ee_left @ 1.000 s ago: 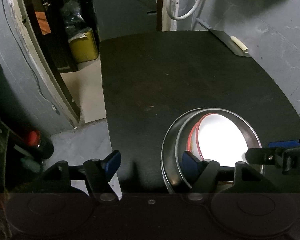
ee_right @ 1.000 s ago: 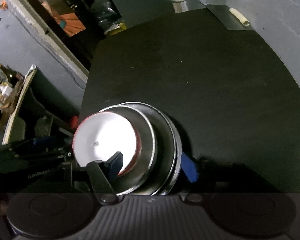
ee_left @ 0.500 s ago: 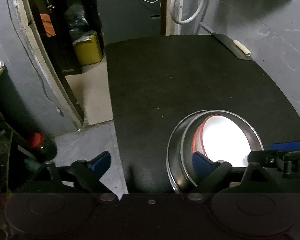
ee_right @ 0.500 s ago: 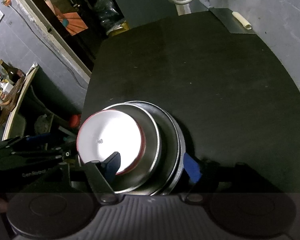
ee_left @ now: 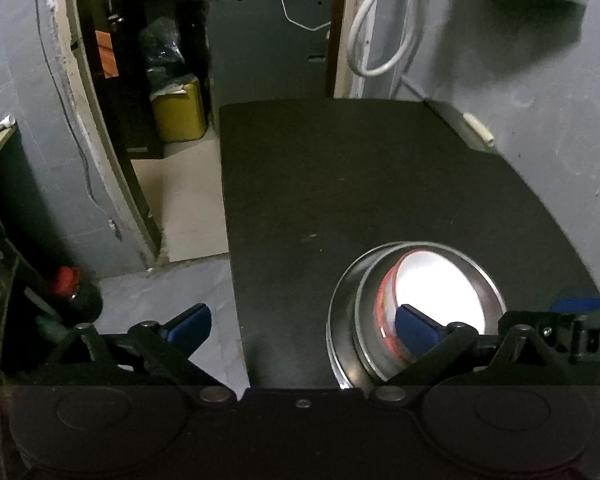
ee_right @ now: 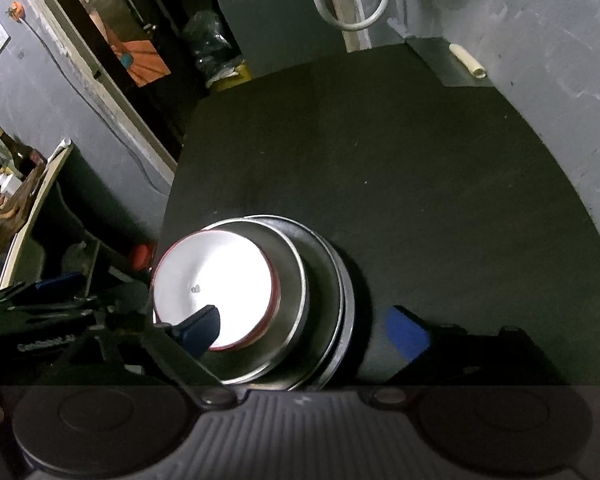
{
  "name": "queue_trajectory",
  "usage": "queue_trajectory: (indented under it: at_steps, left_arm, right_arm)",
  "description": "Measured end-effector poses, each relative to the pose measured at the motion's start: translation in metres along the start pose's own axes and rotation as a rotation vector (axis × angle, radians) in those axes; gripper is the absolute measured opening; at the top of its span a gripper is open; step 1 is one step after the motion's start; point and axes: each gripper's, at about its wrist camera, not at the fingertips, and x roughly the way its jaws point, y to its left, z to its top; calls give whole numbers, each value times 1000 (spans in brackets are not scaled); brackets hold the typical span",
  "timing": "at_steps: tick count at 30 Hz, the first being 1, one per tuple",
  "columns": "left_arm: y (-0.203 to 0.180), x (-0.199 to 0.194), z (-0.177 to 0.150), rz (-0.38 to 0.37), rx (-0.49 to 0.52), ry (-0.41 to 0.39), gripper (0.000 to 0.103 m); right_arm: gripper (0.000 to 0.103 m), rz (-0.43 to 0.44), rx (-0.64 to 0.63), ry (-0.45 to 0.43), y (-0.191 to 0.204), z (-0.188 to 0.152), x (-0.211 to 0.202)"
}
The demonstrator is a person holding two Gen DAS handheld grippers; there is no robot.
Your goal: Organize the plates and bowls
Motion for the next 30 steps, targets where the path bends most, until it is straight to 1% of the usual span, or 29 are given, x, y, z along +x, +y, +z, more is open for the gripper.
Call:
queue_trajectory:
  at_steps: [4, 7, 11, 14, 22, 30]
  left_arm:
    - [-1, -5, -1, 5, 0, -26, 102]
    - [-2, -8, -2, 8, -4, -29, 102]
    - [-2, -10, -1, -3, -17, -29, 102]
    - [-2, -11, 0, 5, -13, -25, 102]
    - [-4, -14, -1, 17, -22, -36, 102]
    - [-5, -17, -3, 22, -27, -41, 102]
  right_arm:
    - [101, 0, 7, -22, -1, -2, -5]
    - [103, 4, 9, -36, -2, -2, -9]
    - [103, 9, 5, -61, -2, -3, -13]
    - [103, 10, 4, -79, -2, -2, -17]
    - [103, -37, -13, -136, 0, -4, -23]
    - [103, -39, -8, -175, -1, -10, -29]
